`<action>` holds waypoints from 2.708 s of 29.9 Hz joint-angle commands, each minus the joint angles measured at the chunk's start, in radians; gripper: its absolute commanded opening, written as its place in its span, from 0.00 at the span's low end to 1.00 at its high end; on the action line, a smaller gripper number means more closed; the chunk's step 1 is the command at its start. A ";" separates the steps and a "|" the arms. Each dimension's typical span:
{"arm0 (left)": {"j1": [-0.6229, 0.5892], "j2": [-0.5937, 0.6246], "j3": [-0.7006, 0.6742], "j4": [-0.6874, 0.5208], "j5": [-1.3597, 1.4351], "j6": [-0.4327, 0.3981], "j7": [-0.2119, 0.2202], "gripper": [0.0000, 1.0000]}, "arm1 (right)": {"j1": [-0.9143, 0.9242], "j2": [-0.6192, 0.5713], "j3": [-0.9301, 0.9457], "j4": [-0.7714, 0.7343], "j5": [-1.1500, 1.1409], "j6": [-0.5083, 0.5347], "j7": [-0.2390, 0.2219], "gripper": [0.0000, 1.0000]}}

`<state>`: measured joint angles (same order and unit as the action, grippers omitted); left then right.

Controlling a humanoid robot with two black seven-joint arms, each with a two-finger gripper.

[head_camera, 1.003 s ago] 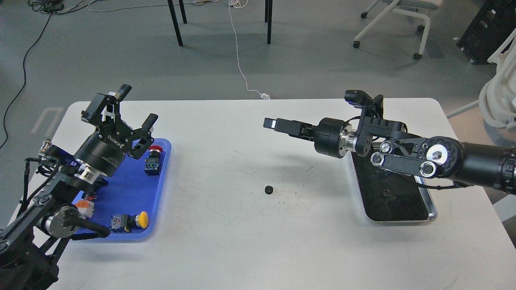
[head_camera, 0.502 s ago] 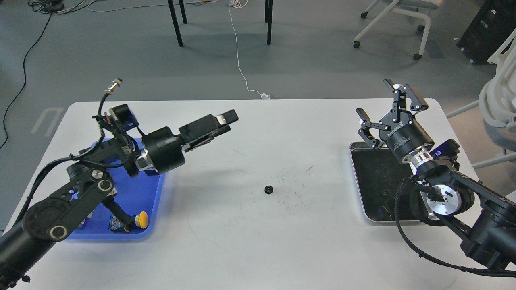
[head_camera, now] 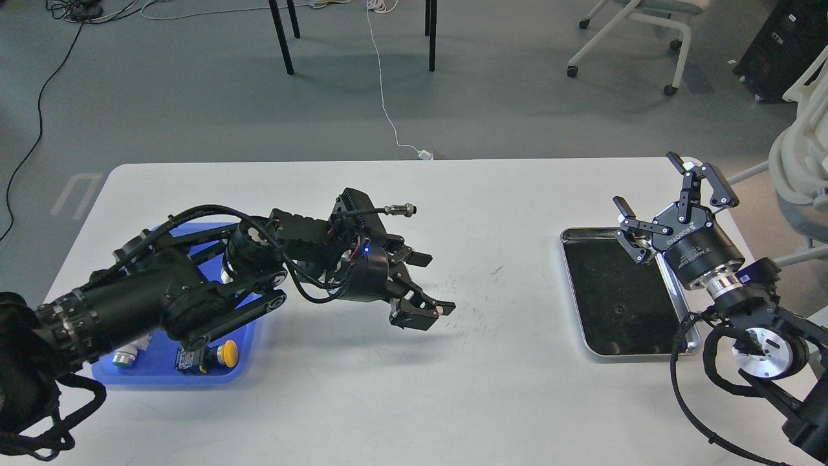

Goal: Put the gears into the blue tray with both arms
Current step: 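Lower the left gripper onto the black gear and close it, then carry the gear with the left gripper to the blue tray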

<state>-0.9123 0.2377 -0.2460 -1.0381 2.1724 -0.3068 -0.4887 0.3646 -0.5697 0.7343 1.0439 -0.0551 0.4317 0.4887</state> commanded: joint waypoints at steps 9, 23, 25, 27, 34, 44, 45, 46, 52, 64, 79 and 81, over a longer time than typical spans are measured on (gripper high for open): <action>-0.033 -0.121 0.102 0.167 0.009 0.002 0.000 0.71 | -0.015 -0.019 -0.001 -0.001 -0.002 0.012 0.000 0.98; -0.025 -0.120 0.113 0.225 0.009 0.009 0.000 0.63 | -0.015 -0.021 -0.003 -0.001 -0.002 0.012 0.000 0.98; -0.022 -0.120 0.113 0.225 0.009 0.011 0.000 0.61 | -0.016 -0.021 -0.003 -0.002 -0.002 0.012 0.000 0.98; -0.020 -0.121 0.113 0.225 0.009 0.011 0.000 0.57 | -0.016 -0.019 -0.004 -0.001 -0.002 0.012 0.000 0.98; -0.014 -0.120 0.113 0.227 0.009 0.011 0.000 0.38 | -0.016 -0.021 -0.006 -0.002 -0.002 0.012 0.000 0.98; -0.013 -0.120 0.114 0.227 0.009 0.011 0.000 0.11 | -0.016 -0.021 -0.004 -0.001 -0.003 0.012 0.000 0.98; -0.014 -0.120 0.113 0.227 0.009 0.012 0.000 0.11 | -0.016 -0.021 -0.004 -0.002 -0.003 0.012 0.000 0.98; -0.017 -0.120 0.113 0.222 0.009 0.014 0.000 0.11 | -0.016 -0.021 -0.004 -0.002 -0.002 0.012 0.000 0.98; -0.059 -0.013 0.102 0.116 0.009 0.012 0.000 0.11 | -0.015 -0.021 -0.003 -0.002 -0.002 0.012 0.000 0.98; -0.082 0.555 0.145 -0.219 -0.043 0.005 0.000 0.12 | -0.010 -0.007 -0.012 -0.001 -0.005 0.012 0.000 0.98; 0.087 0.749 0.194 -0.178 -0.043 0.054 0.000 0.14 | -0.007 -0.002 -0.015 -0.001 -0.006 0.012 0.000 0.98; 0.087 0.747 0.192 -0.178 -0.043 0.054 0.000 0.14 | -0.006 -0.002 -0.015 -0.001 -0.006 0.010 0.000 0.98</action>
<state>-0.8298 0.9866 -0.0525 -1.2212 2.1283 -0.2549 -0.4887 0.3571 -0.5722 0.7194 1.0417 -0.0613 0.4424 0.4887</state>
